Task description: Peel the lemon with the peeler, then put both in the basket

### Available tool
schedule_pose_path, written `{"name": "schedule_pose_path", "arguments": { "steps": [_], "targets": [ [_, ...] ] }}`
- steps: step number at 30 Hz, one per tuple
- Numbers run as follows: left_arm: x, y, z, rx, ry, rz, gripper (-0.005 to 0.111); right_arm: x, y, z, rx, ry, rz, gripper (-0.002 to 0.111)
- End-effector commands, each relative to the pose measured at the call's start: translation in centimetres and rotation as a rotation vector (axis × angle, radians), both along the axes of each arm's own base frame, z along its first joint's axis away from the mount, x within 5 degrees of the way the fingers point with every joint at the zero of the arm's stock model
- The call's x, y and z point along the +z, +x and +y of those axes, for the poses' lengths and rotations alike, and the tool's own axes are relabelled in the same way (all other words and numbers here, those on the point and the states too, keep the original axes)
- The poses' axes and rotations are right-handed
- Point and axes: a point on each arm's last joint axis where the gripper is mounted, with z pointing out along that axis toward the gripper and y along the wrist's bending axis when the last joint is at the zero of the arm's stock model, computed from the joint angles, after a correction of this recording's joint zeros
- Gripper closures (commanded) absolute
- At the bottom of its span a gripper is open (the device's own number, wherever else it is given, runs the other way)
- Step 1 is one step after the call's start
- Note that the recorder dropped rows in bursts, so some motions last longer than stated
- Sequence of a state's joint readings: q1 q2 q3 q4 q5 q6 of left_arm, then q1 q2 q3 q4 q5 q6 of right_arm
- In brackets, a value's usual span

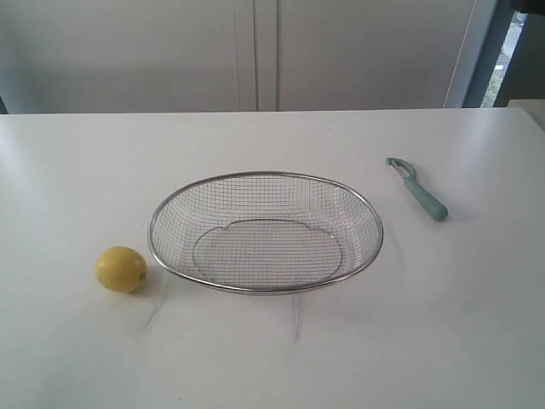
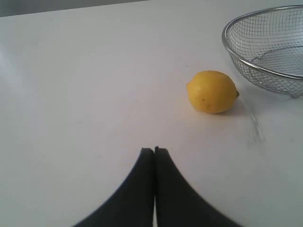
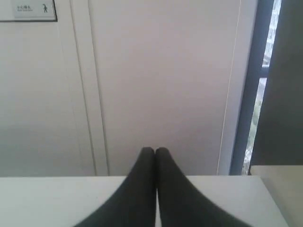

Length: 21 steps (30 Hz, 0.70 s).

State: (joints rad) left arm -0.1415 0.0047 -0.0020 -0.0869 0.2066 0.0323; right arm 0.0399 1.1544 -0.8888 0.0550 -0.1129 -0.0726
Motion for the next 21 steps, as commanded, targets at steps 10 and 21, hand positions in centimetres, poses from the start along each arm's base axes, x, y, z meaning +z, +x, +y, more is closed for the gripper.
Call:
{"name": "schedule_pose_path", "arguments": {
  "steps": [10,21],
  "targets": [
    [-0.1,0.0,0.0,0.001,-0.008,0.001,0.107,0.1,3.6,0.7,0.051,-0.063,0.438,0.108],
    [-0.1,0.0,0.0,0.001,-0.008,0.001,0.107,-7.6,9.7,3.0,0.211,-0.222,1.036,0.108]
  ]
}}
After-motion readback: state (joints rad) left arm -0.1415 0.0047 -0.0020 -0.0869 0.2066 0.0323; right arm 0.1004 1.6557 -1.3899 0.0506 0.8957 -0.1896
